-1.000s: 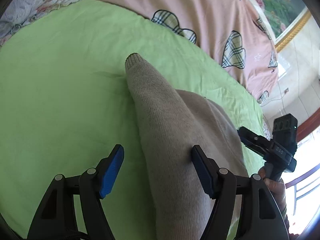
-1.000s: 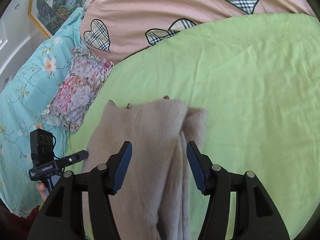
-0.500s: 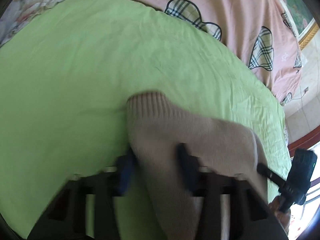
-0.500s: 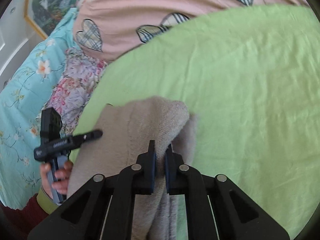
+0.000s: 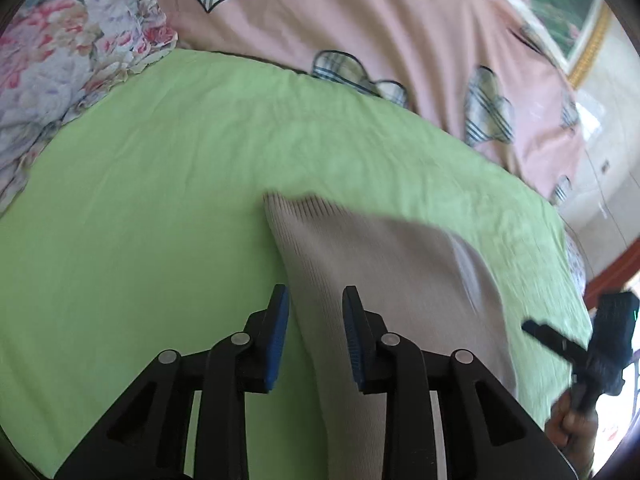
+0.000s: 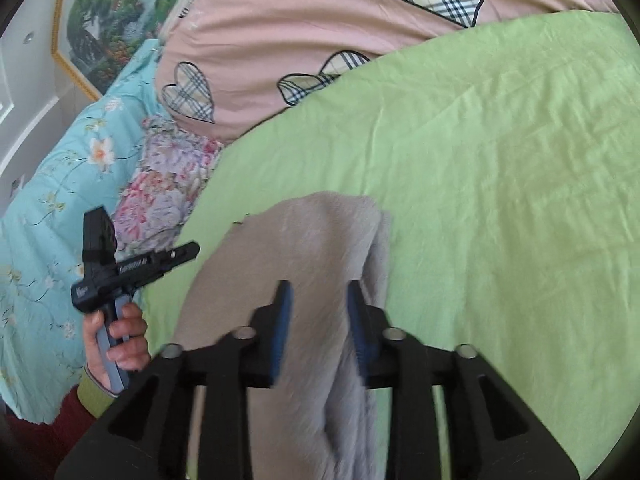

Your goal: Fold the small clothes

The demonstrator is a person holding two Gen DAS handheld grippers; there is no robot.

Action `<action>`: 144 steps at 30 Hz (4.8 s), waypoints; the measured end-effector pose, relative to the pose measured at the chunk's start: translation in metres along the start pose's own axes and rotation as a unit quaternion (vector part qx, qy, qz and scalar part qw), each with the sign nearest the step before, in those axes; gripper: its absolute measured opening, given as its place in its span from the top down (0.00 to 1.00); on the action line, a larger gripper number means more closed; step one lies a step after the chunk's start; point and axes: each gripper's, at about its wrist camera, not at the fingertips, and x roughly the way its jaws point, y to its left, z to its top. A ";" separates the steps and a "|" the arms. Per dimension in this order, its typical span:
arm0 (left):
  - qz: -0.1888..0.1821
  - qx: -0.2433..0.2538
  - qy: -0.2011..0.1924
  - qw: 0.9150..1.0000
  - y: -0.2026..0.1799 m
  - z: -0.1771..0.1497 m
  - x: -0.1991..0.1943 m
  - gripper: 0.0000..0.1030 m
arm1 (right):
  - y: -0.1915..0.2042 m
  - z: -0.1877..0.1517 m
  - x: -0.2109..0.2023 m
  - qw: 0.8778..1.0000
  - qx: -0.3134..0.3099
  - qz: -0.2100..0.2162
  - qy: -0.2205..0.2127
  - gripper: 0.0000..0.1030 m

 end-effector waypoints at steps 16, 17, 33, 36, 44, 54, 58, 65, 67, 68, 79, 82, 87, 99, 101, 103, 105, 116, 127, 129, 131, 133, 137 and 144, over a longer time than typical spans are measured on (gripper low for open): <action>0.027 0.132 0.029 0.991 -0.061 -0.173 -0.044 0.57 | 0.004 -0.107 -0.022 0.999 0.006 -0.007 0.045 0.54; 0.028 0.125 0.029 0.991 -0.059 -0.171 -0.041 0.57 | 0.004 -0.109 -0.023 0.999 0.007 -0.005 0.043 0.54; 0.172 0.127 -0.001 0.977 -0.084 -0.176 -0.030 0.90 | 0.045 -0.074 -0.051 0.986 -0.151 -0.076 0.004 0.93; 0.186 0.144 0.016 0.972 -0.088 -0.186 -0.022 0.90 | 0.017 -0.089 -0.027 0.985 -0.137 -0.099 0.044 0.93; 0.196 0.156 0.023 0.968 -0.094 -0.188 -0.026 0.91 | -0.006 -0.101 -0.020 0.986 -0.107 -0.118 0.055 0.93; 0.191 0.187 0.018 0.963 -0.092 -0.197 -0.017 0.91 | -0.014 -0.102 -0.005 0.980 -0.110 -0.150 0.070 0.93; 0.167 0.176 0.026 0.970 -0.083 -0.193 -0.018 0.91 | -0.013 -0.102 -0.005 0.978 -0.115 -0.157 0.074 0.93; 0.061 0.155 0.042 0.985 -0.062 -0.182 -0.048 0.87 | -0.018 -0.095 -0.021 0.983 -0.078 -0.148 0.080 0.74; 0.019 0.144 0.035 0.989 -0.055 -0.178 -0.068 0.87 | -0.018 -0.091 -0.034 0.985 -0.067 -0.145 0.069 0.70; 0.009 0.143 0.030 0.989 -0.054 -0.176 -0.075 0.87 | -0.016 -0.086 -0.040 0.986 -0.062 -0.143 0.057 0.69; -0.070 0.112 -0.011 0.991 -0.072 -0.121 -0.058 0.81 | 0.047 -0.042 0.010 0.992 -0.101 -0.065 0.034 0.57; -0.073 0.113 0.028 0.991 -0.074 -0.123 -0.028 0.81 | 0.038 -0.046 0.037 0.986 -0.114 -0.106 0.064 0.57; -0.053 0.109 0.051 0.991 -0.071 -0.143 0.006 0.83 | 0.007 -0.038 0.043 0.988 -0.089 -0.109 0.060 0.60; -0.044 0.110 0.040 0.992 -0.071 -0.156 -0.005 0.77 | 0.029 -0.075 -0.003 0.988 -0.110 -0.108 0.018 0.58; -0.043 0.114 0.037 0.992 -0.071 -0.157 -0.005 0.75 | 0.037 -0.092 -0.014 0.989 -0.114 -0.096 0.015 0.58; -0.040 0.119 0.033 0.992 -0.074 -0.160 -0.004 0.74 | 0.037 -0.109 -0.014 0.987 -0.114 -0.109 0.029 0.57; -0.040 0.126 0.031 0.991 -0.074 -0.162 -0.005 0.72 | 0.025 -0.121 -0.005 0.982 -0.114 -0.140 0.054 0.57; -0.044 0.115 0.020 0.992 -0.065 -0.172 -0.015 0.71 | 0.012 -0.125 -0.008 0.989 -0.082 -0.121 0.034 0.57; -0.050 0.104 0.016 0.993 -0.054 -0.180 -0.031 0.71 | 0.022 -0.139 -0.030 0.989 -0.063 -0.131 0.005 0.54; -0.051 0.102 0.015 0.993 -0.052 -0.183 -0.035 0.70 | 0.025 -0.143 -0.036 0.989 -0.064 -0.135 0.000 0.51; -0.053 0.097 0.015 0.994 -0.050 -0.186 -0.037 0.70 | 0.027 -0.146 -0.042 0.988 -0.065 -0.137 -0.003 0.49; -0.056 0.091 0.018 0.994 -0.046 -0.189 -0.041 0.70 | 0.029 -0.150 -0.048 0.988 -0.067 -0.139 -0.006 0.48; -0.056 0.085 0.022 0.995 -0.040 -0.196 -0.049 0.65 | 0.033 -0.154 -0.058 0.988 -0.068 -0.141 -0.013 0.46; -0.030 0.064 0.010 0.997 -0.028 -0.204 -0.066 0.57 | 0.048 -0.159 -0.065 0.987 -0.090 -0.136 -0.008 0.35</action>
